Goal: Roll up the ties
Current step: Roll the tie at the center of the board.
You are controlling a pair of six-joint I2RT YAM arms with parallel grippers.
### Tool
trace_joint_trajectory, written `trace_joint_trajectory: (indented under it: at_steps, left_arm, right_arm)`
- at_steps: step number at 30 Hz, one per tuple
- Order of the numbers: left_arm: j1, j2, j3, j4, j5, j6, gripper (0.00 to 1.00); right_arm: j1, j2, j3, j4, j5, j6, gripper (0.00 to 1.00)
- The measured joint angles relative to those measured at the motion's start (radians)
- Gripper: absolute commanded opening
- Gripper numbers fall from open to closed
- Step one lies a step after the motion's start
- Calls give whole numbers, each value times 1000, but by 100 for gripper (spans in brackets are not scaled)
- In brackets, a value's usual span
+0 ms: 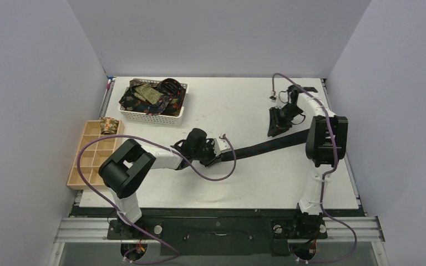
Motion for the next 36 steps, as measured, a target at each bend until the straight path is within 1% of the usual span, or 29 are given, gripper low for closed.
trace_joint_trajectory:
  at_steps: [3,7,10,17,21,25,27,31,33,36]
  left_arm:
    - [-3,8,8,2,0,5,29]
    - [-5,24,26,3,5,9,29]
    - [-11,45,51,4,6,15,29]
    - [-49,87,103,6,7,35,29]
    - [-71,105,123,11,12,61,28]
    - [-74,114,133,11,24,84,29]
    - [-74,116,135,10,29,93,29]
    - [-75,119,144,0,37,108,29]
    - [-75,121,146,-1,41,113,29]
    - [-75,124,150,-4,45,115,29]
  right_arm:
    - [-123,18,39,-64,99,-61,23]
    - [-271,38,68,-107,235,-120,22]
    - [-321,39,68,-143,317,-152,22]
    - [-347,55,43,-176,438,-217,20]
    - [-393,55,35,-214,445,-265,21]
    - [-420,55,61,-257,389,-295,21]
    - [-410,58,122,-278,355,-294,21]
    - [-369,88,315,-267,303,-282,21]
    - [-353,103,360,-250,291,-274,21]
    - [-347,133,371,-235,293,-259,21]
